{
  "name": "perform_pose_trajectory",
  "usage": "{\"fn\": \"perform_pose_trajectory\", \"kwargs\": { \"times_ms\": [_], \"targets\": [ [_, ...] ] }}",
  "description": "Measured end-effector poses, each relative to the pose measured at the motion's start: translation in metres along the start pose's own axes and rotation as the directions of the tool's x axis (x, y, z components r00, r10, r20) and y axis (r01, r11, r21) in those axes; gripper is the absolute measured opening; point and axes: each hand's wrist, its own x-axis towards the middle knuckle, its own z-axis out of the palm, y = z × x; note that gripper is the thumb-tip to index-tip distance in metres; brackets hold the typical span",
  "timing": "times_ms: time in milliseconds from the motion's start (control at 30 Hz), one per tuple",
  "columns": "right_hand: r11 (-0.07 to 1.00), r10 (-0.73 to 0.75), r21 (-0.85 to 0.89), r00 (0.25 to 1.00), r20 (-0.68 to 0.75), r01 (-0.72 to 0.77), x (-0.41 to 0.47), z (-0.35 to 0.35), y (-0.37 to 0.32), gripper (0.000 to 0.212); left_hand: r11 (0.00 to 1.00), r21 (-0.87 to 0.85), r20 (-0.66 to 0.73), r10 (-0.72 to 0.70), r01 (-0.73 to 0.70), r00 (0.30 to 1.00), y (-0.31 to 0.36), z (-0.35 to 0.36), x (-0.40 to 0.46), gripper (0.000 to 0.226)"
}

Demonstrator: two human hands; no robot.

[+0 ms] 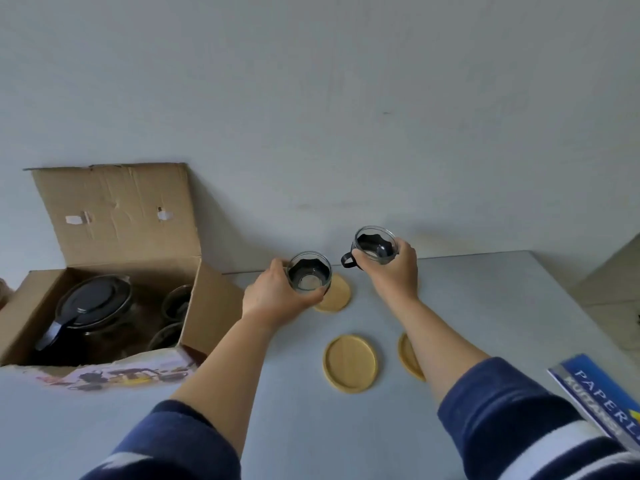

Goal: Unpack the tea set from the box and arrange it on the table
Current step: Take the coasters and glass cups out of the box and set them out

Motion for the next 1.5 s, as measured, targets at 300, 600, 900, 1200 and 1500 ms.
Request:
{"fn": "perform_pose_trajectory", "kwargs": {
  "times_ms": [300,600,900,1200,1500],
  "targets": [
    [0.988,0.07,-0.134,0.994,-0.078,-0.08,0.033,-0.024,0.083,0.074,0.994,0.107,0.011,0.004,-0.005,1.0,-0.004,0.076,0.021,0.079],
    [0.964,0.088,-0.245,0.995,-0.051,-0.098,0.045,-0.018,0.102,0.086,0.999,0.003,0.058,-0.043,0.043,0.997,-0.004,0.089,0.033,0.082],
    [0.926,0.138,-0.354,0.99,-0.01,-0.132,0.04,-0.033,0.073,0.117,0.999,0.02,0.049,0.034,-0.035,0.998,-0.004,0.058,0.02,0.096],
    [0.786,-0.274,-0.456,0.896,0.349,0.418,-0.029,0.038,-0.039,0.09,0.973,0.181,-0.265,0.189,-0.144,0.945,-0.064,-0.076,-0.01,0.025],
    [0.595,-0.468,-0.169,0.51,0.722,0.785,-0.117,0.147,-0.114,0.044,0.919,0.274,0.183,-0.339,0.283,0.923,-0.151,-0.119,-0.029,0.024]
  ]
}}
